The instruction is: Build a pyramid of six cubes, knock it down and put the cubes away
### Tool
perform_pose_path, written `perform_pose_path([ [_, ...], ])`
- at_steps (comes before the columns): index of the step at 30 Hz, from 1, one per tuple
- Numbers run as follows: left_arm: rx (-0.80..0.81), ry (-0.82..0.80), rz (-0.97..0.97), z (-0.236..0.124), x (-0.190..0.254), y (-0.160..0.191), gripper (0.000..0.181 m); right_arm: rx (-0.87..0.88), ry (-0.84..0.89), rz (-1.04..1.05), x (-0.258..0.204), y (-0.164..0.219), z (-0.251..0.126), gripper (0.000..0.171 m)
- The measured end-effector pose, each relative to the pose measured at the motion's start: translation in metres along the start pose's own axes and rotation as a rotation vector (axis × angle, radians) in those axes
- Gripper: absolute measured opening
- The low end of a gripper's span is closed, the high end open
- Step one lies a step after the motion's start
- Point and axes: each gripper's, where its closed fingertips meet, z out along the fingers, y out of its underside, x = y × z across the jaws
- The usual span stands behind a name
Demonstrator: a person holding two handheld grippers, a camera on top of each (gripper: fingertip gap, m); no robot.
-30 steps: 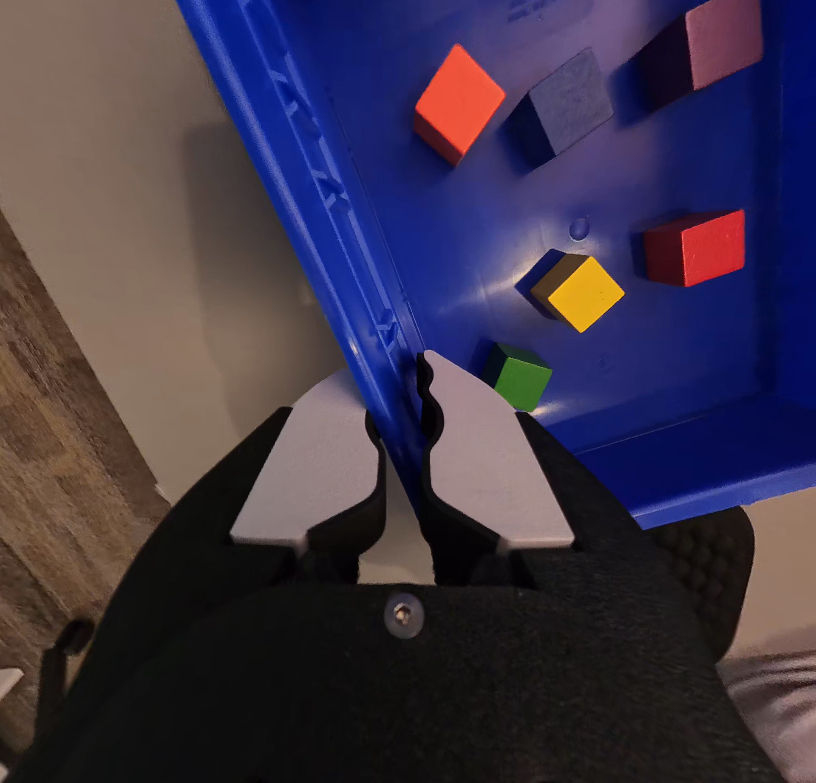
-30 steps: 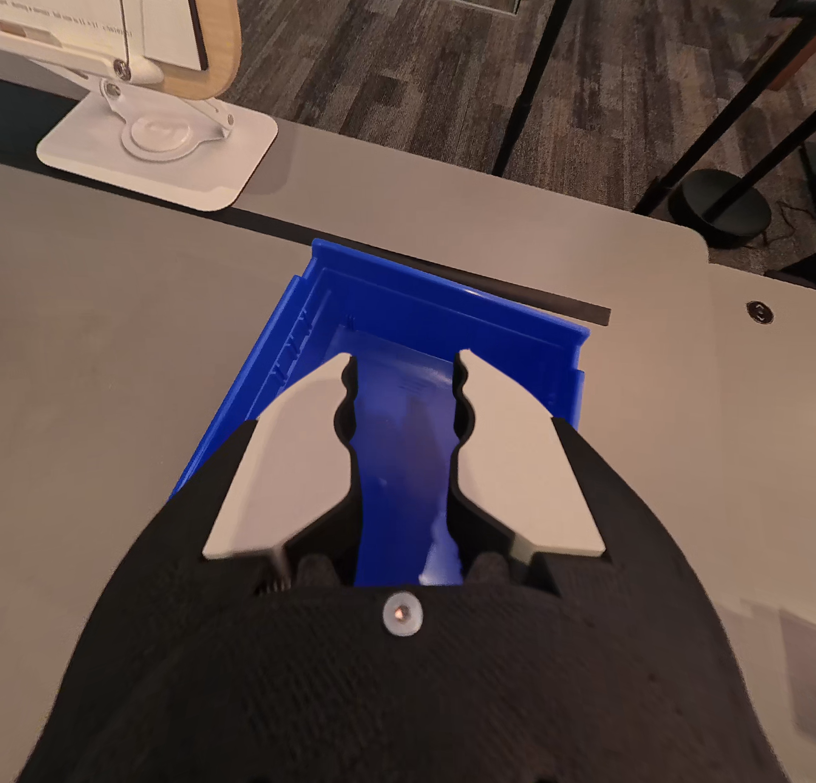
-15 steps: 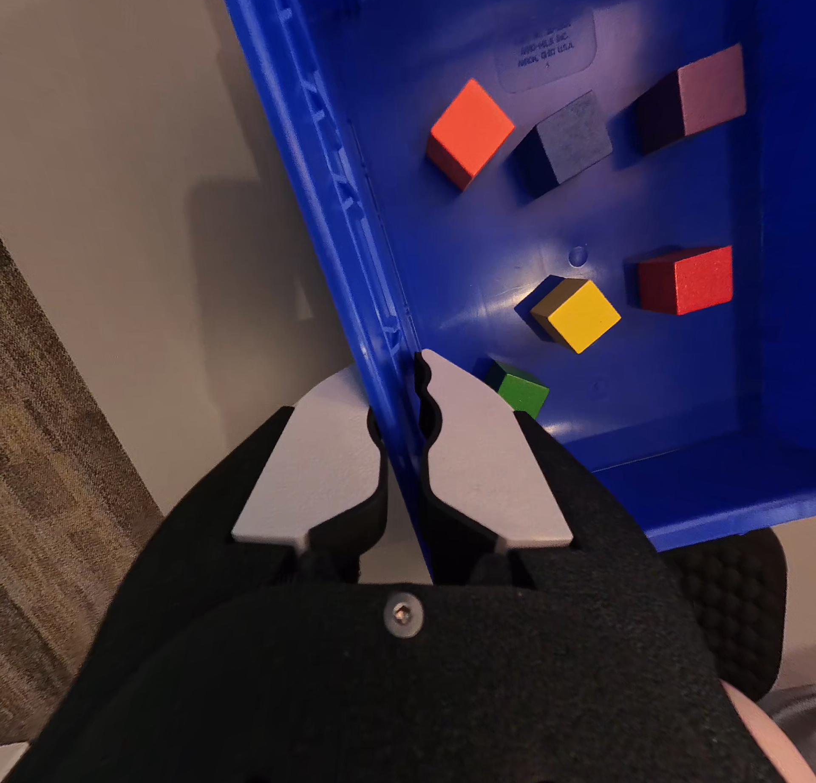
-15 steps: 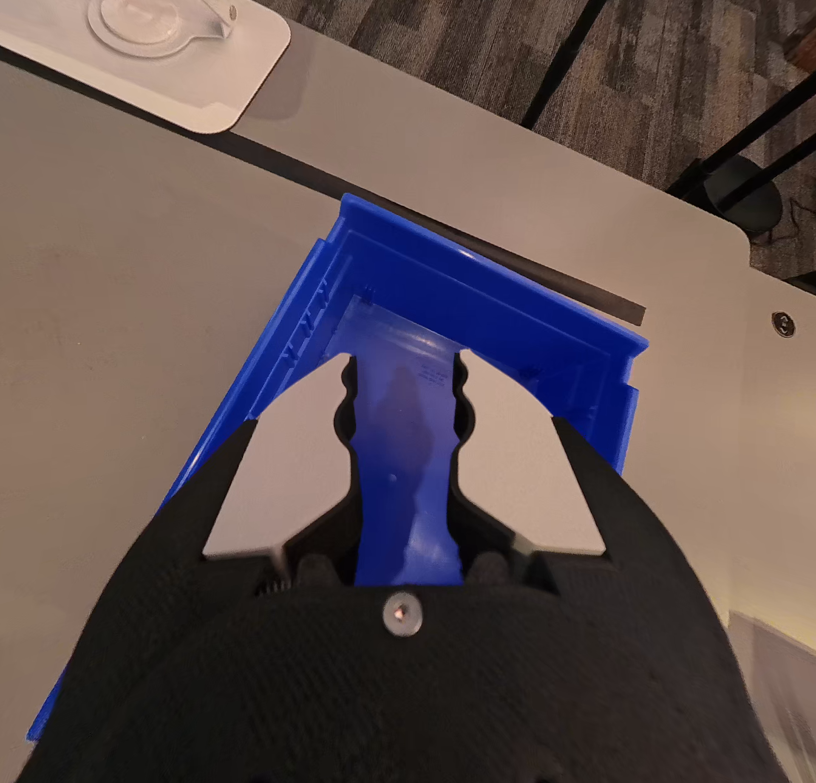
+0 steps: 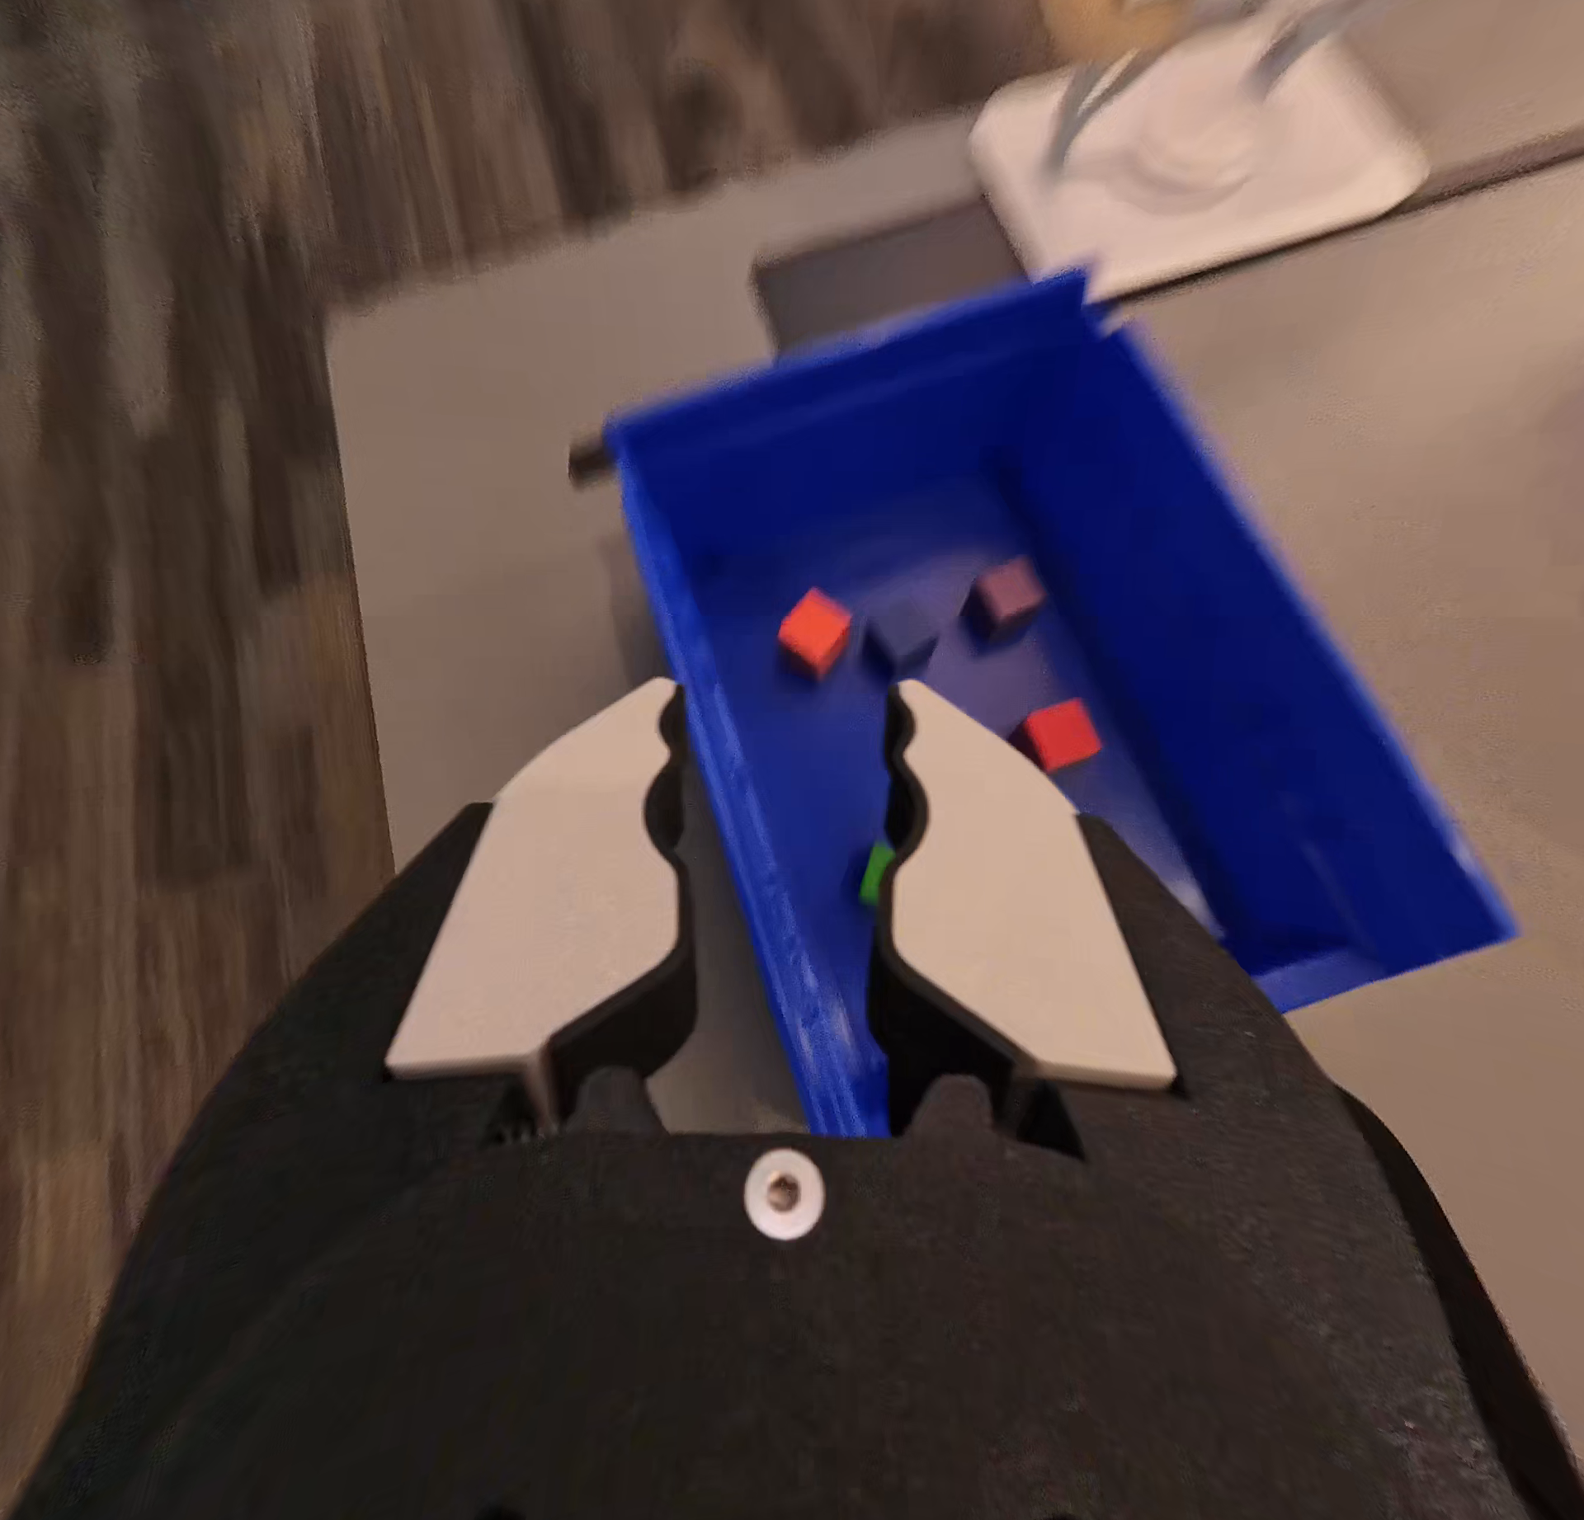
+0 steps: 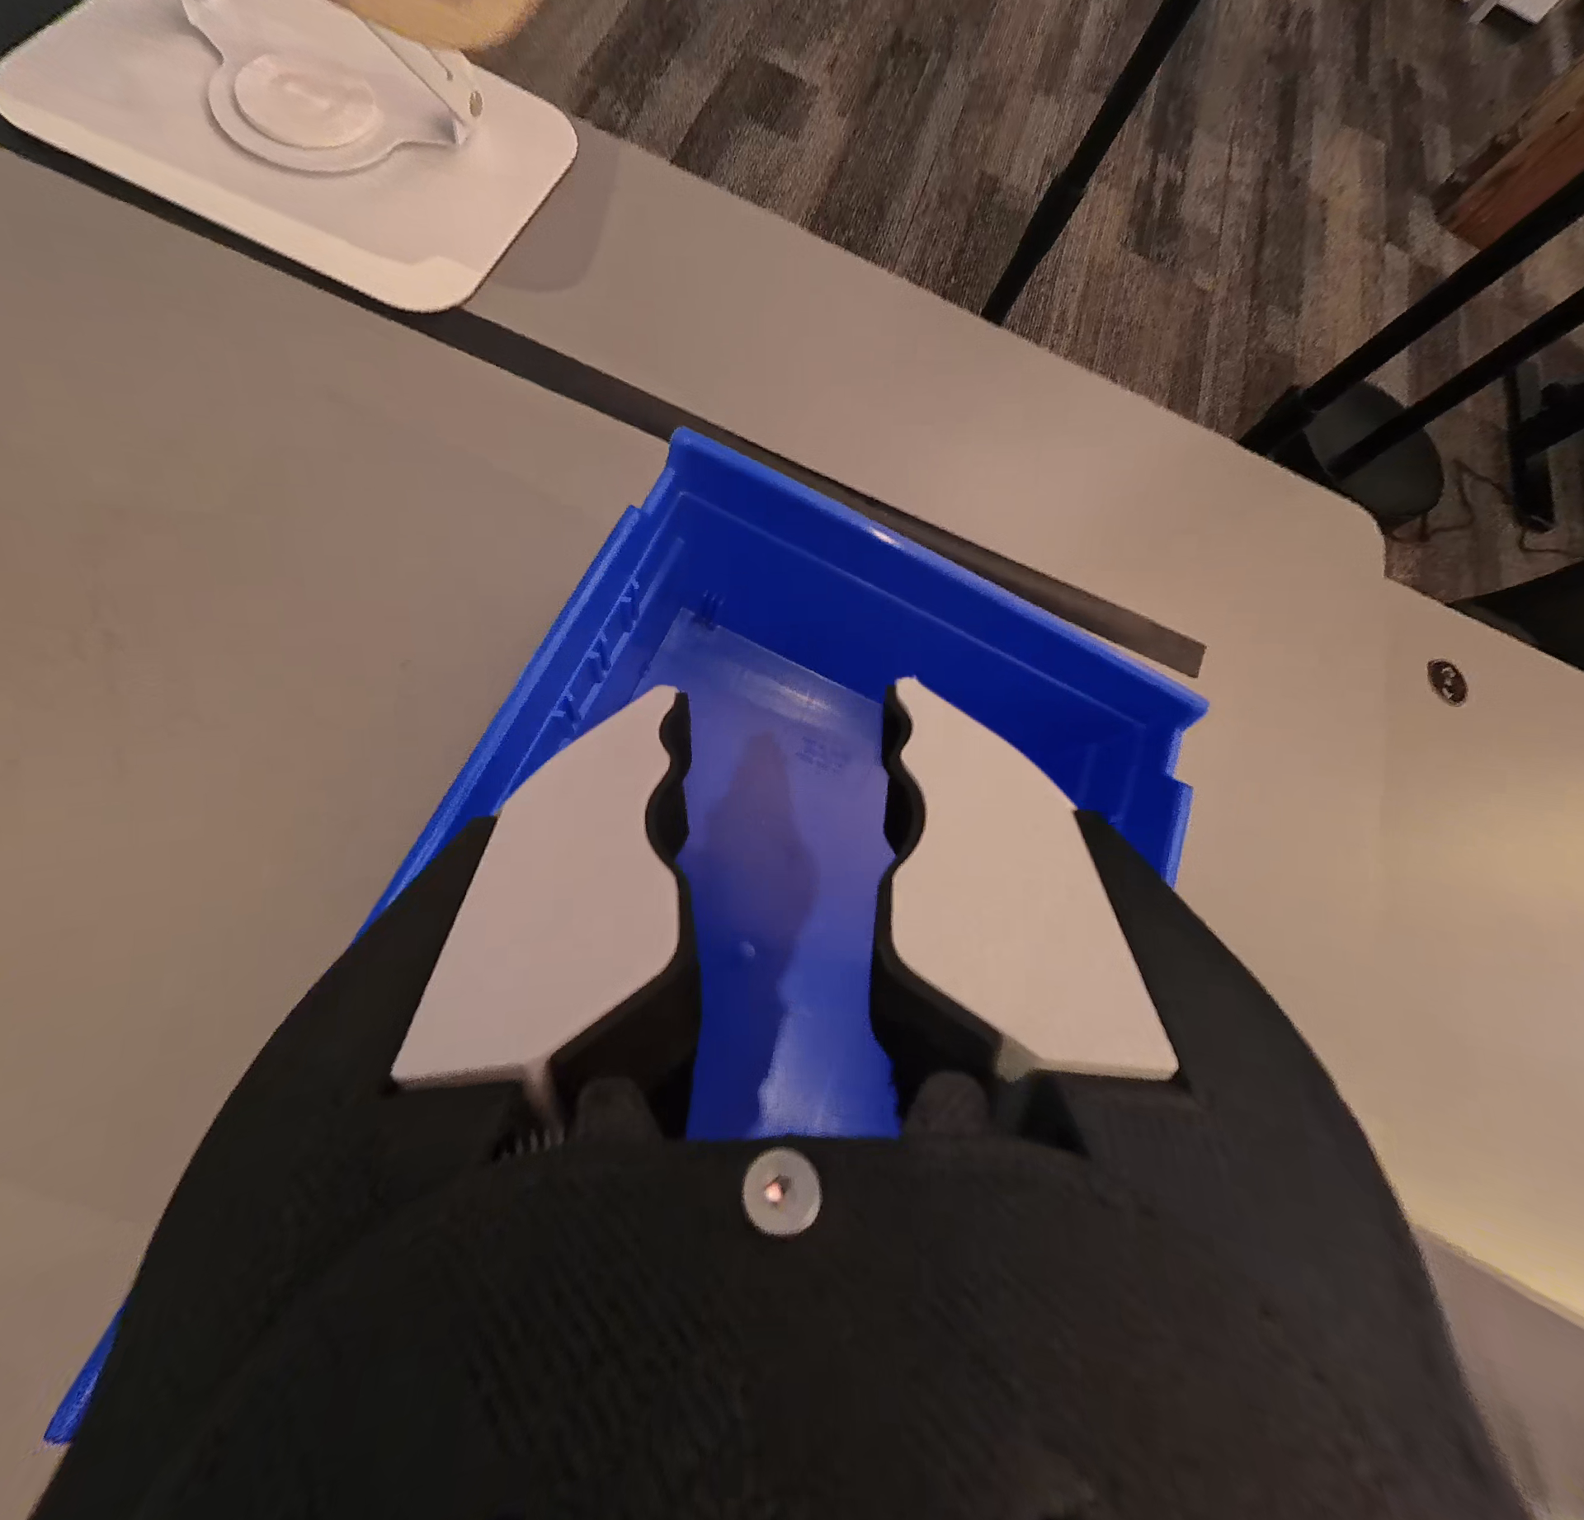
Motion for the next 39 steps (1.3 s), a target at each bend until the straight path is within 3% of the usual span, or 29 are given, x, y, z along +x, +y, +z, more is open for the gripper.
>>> perform_pose_path([
  [2, 0.244, 0.036, 0.167, -0.023, 0.028, -0.039, 0.065, 0.041, 0.007, -0.001, 0.0, -0.007, -0.004, 0.044],
  [4, 0.467, 0.056, 0.348, -0.038, 0.057, -0.06, 0.053, 0.058, -0.002, 0.003, 0.0, -0.009, -0.005, 0.043],
  [6, 0.547, 0.089, 0.481, -0.037, 0.078, -0.06, 0.038, 0.047, -0.011, 0.006, 0.0, -0.006, -0.003, 0.043],
  [8, 0.452, 0.18, 0.487, -0.024, 0.09, -0.049, 0.043, 0.032, -0.014, 0.008, 0.001, -0.002, -0.001, 0.043],
  [12, 0.217, 0.358, 0.572, 0.007, 0.118, -0.008, 0.033, 0.012, -0.031, 0.012, 0.002, 0.003, 0.002, 0.044],
  [17, -0.186, 0.395, 0.69, 0.048, 0.131, 0.051, 0.031, -0.01, -0.054, 0.013, -0.001, 0.008, 0.006, 0.044],
  [21, -0.385, 0.364, 0.703, 0.079, 0.127, 0.077, 0.03, -0.032, -0.073, 0.008, -0.005, 0.012, 0.009, 0.044],
  [23, -0.424, 0.307, 0.721, 0.097, 0.12, 0.083, 0.042, -0.036, -0.077, 0.007, -0.006, 0.013, 0.011, 0.045],
  [27, -0.486, 0.365, 0.722, 0.113, 0.126, 0.099, 0.051, -0.053, -0.088, 0.003, -0.007, 0.016, 0.013, 0.045],
  [39, -0.51, 0.375, 0.738, 0.128, 0.12, 0.113, 0.044, -0.096, -0.121, -0.016, -0.015, 0.024, 0.021, 0.044],
])
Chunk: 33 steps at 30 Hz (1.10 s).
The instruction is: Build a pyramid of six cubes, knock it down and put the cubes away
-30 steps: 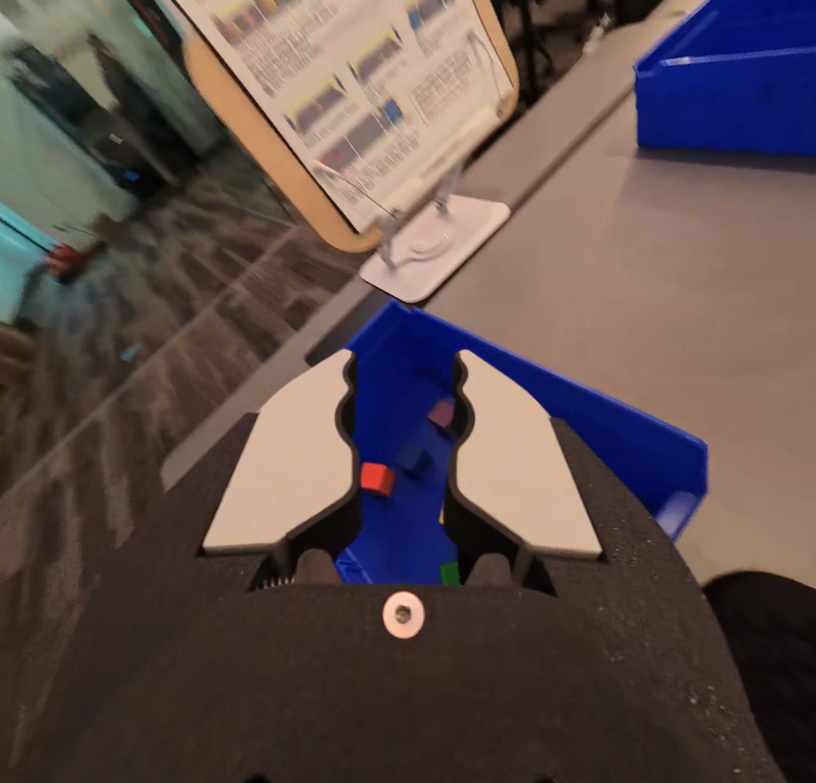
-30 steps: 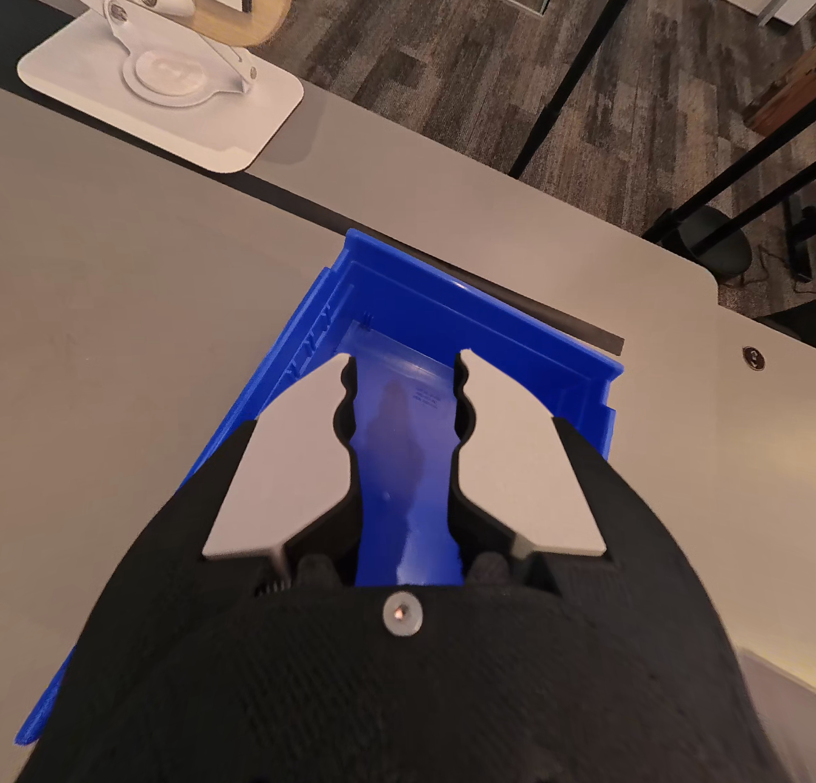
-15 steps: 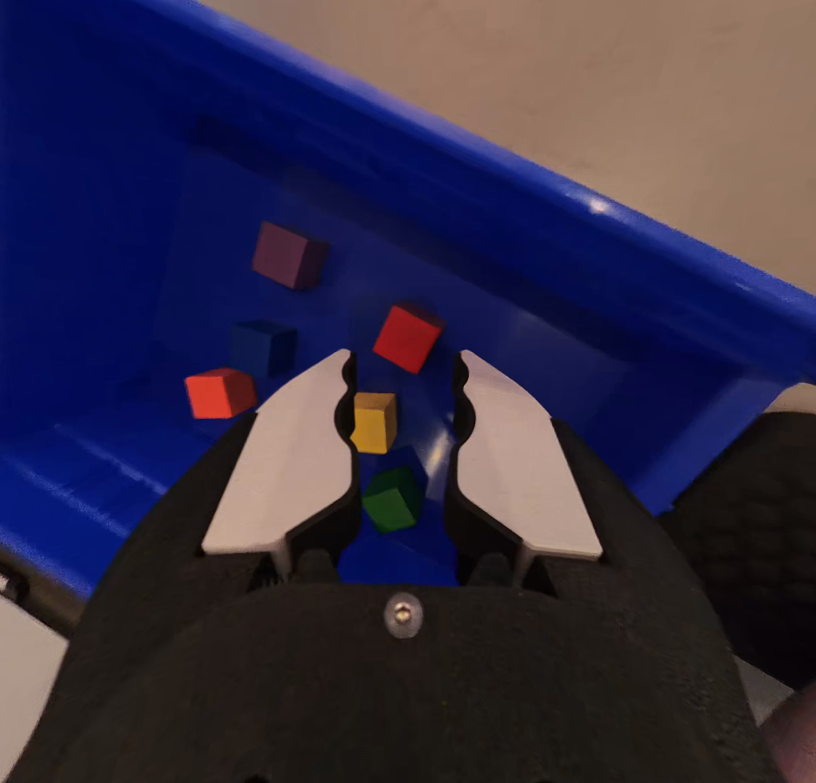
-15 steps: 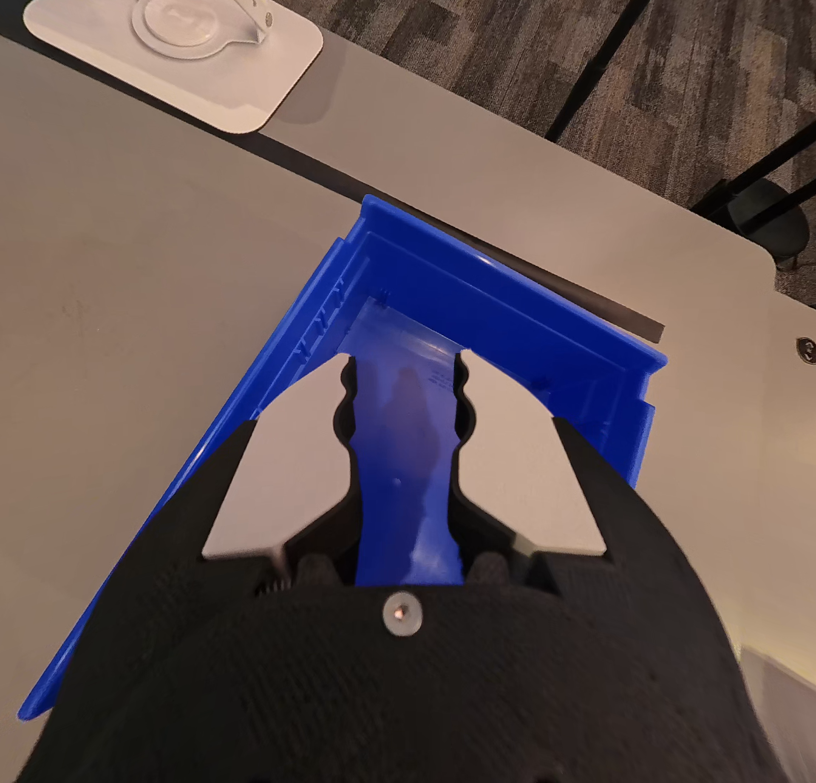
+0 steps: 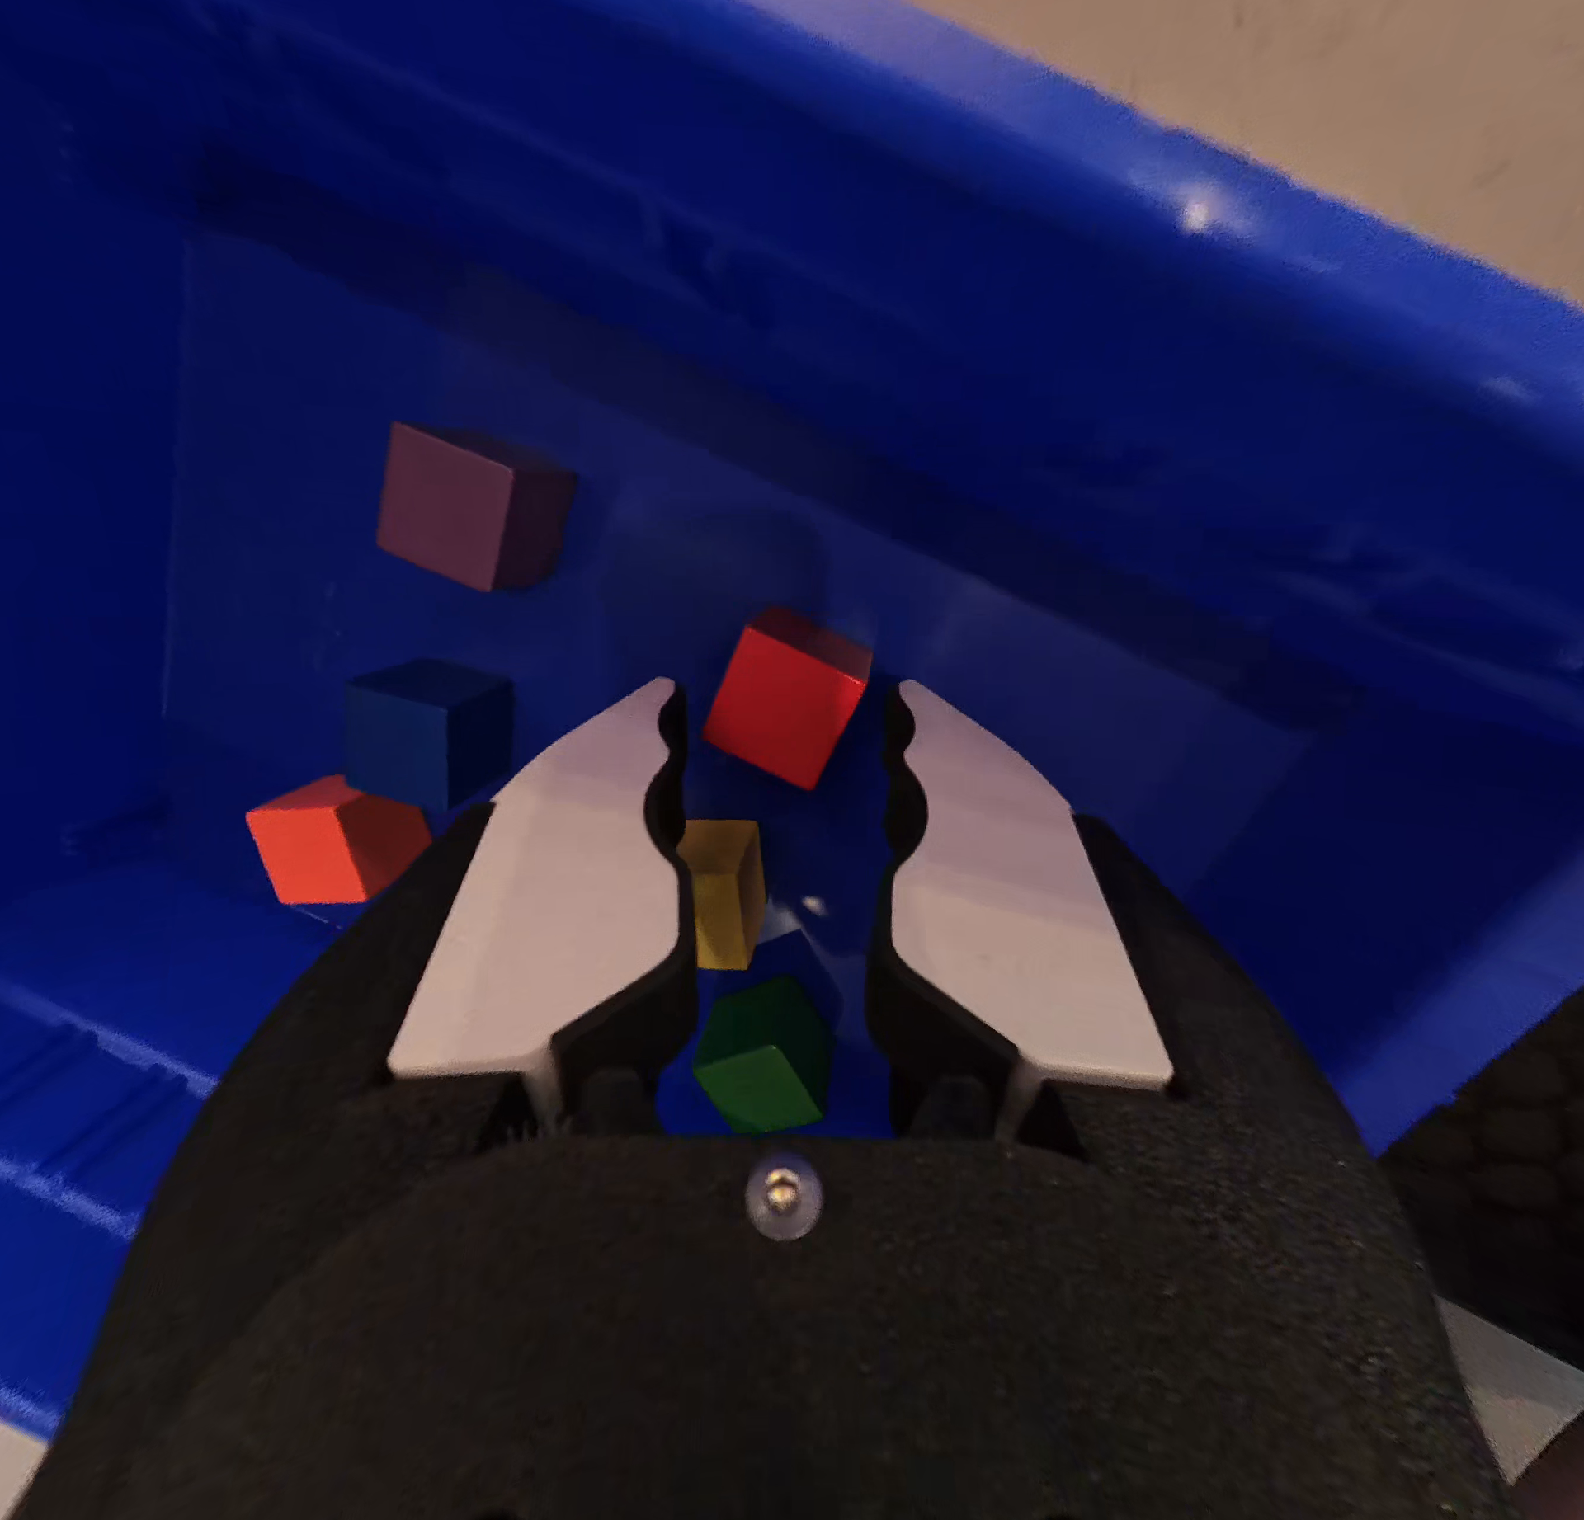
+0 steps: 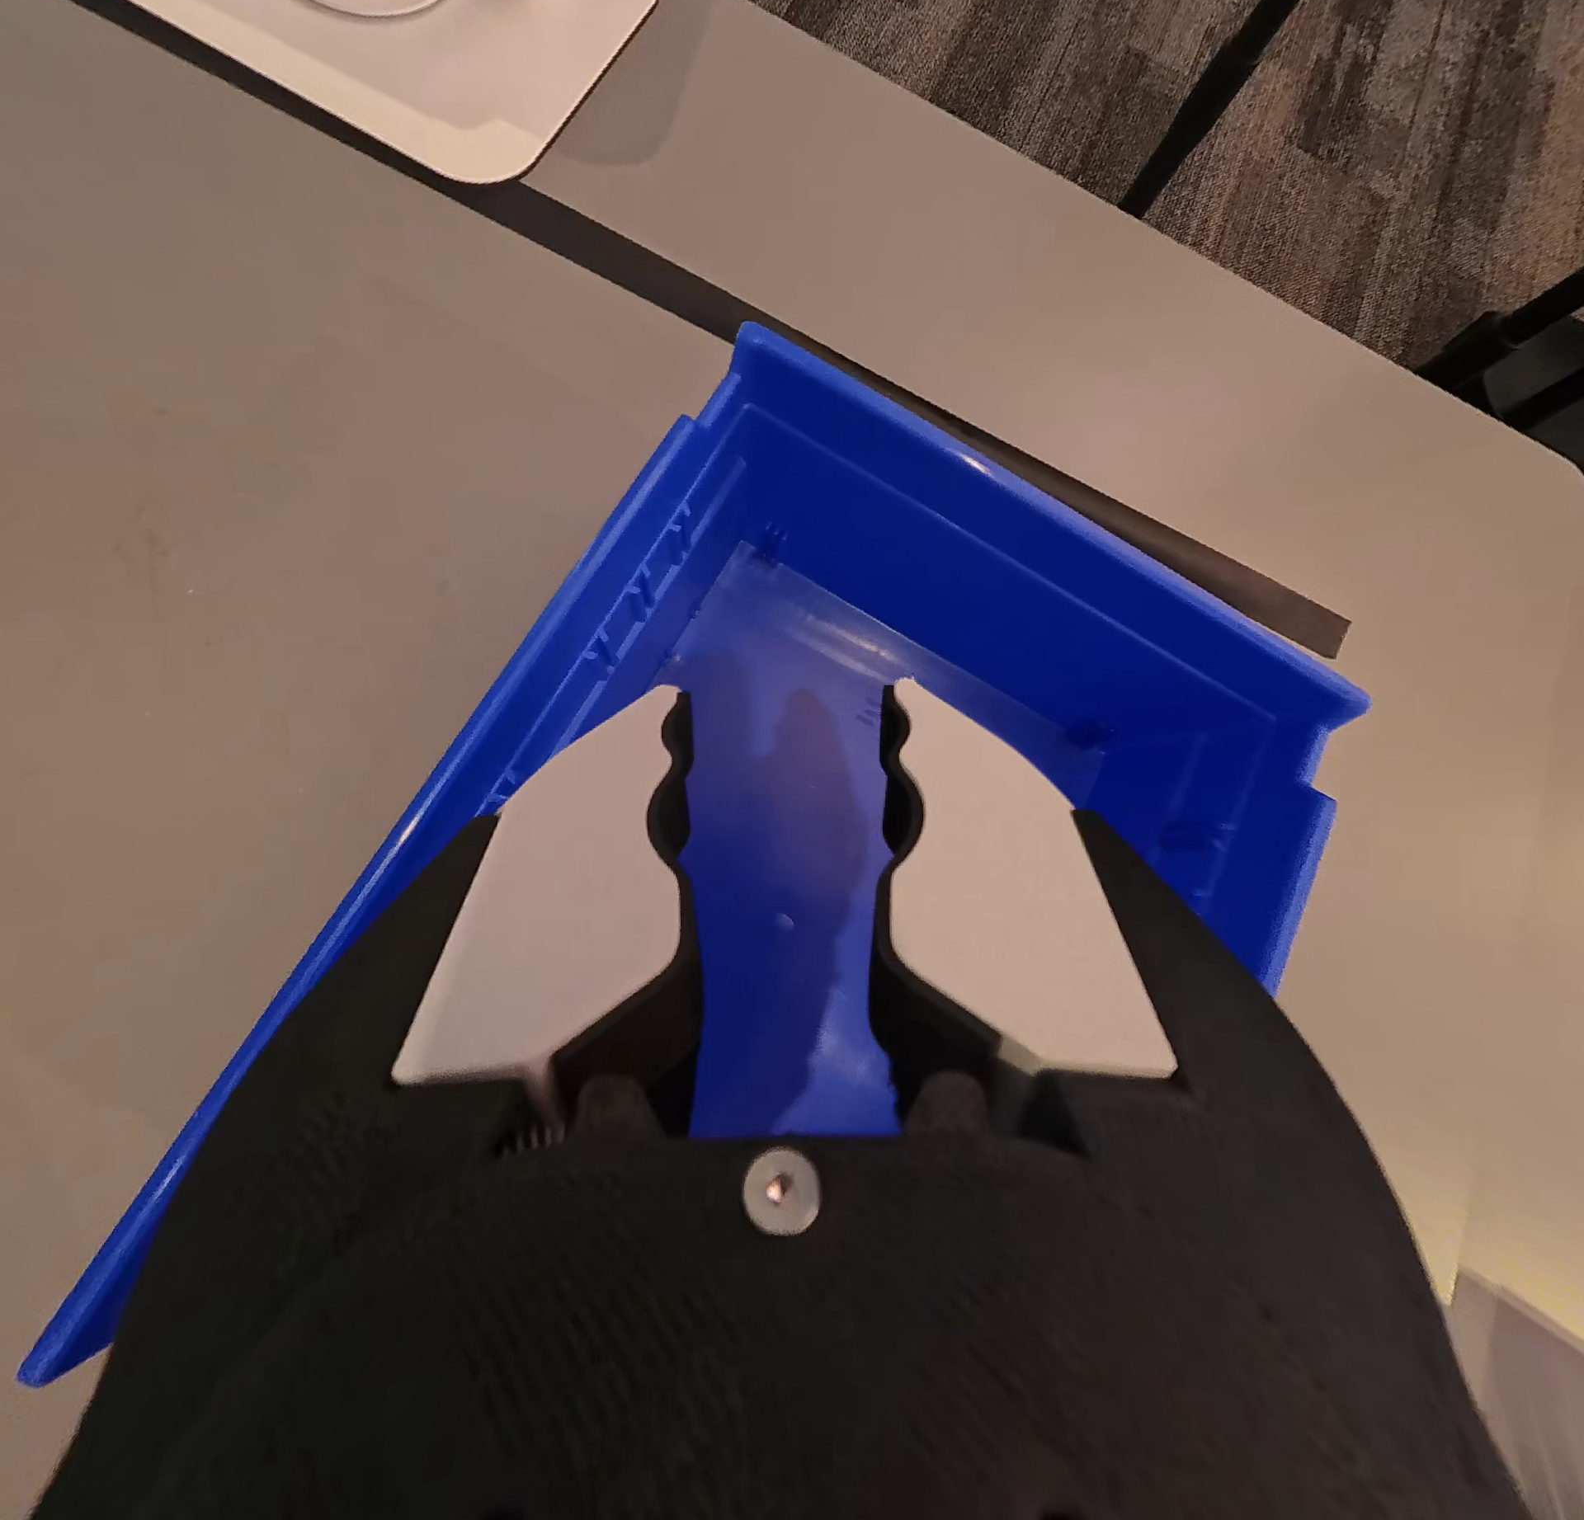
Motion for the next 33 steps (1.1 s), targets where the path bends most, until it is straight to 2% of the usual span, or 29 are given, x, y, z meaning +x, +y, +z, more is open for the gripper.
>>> perform_pose_path([
  [8, 0.015, 0.017, 0.028, 0.001, 0.003, -0.002, 0.032, -0.025, -0.016, -0.018, -0.005, 0.004, 0.005, 0.044],
  [14, -0.016, -0.011, -0.059, -0.012, -0.007, 0.006, 0.03, -0.018, -0.022, -0.015, -0.005, 0.003, 0.004, 0.044],
  [18, 0.046, -0.13, -0.131, -0.046, -0.024, 0.004, 0.03, -0.012, -0.023, -0.008, -0.003, 0.003, 0.001, 0.044],
  [22, 0.105, -0.364, -0.201, -0.112, -0.039, 0.006, 0.03, 0.008, -0.032, 0.007, -0.001, 0.001, -0.006, 0.044],
  [24, 0.226, -0.437, -0.187, -0.151, -0.027, -0.017, 0.029, 0.022, -0.033, 0.01, 0.001, 0.0, -0.012, 0.044],
  [26, 0.414, -0.427, -0.097, -0.182, 0.002, -0.064, 0.029, 0.045, -0.035, 0.016, 0.004, -0.003, -0.019, 0.044],
  [28, 0.561, -0.385, 0.021, -0.197, 0.037, -0.117, 0.029, 0.08, -0.041, 0.024, 0.006, -0.007, -0.027, 0.043],
  [30, 0.612, -0.307, 0.116, -0.188, 0.071, -0.166, 0.029, 0.123, -0.048, 0.028, 0.009, -0.011, -0.036, 0.043],
  [33, 0.585, -0.16, 0.177, -0.149, 0.111, -0.228, 0.029, 0.178, -0.054, 0.029, 0.015, -0.015, -0.05, 0.044],
])
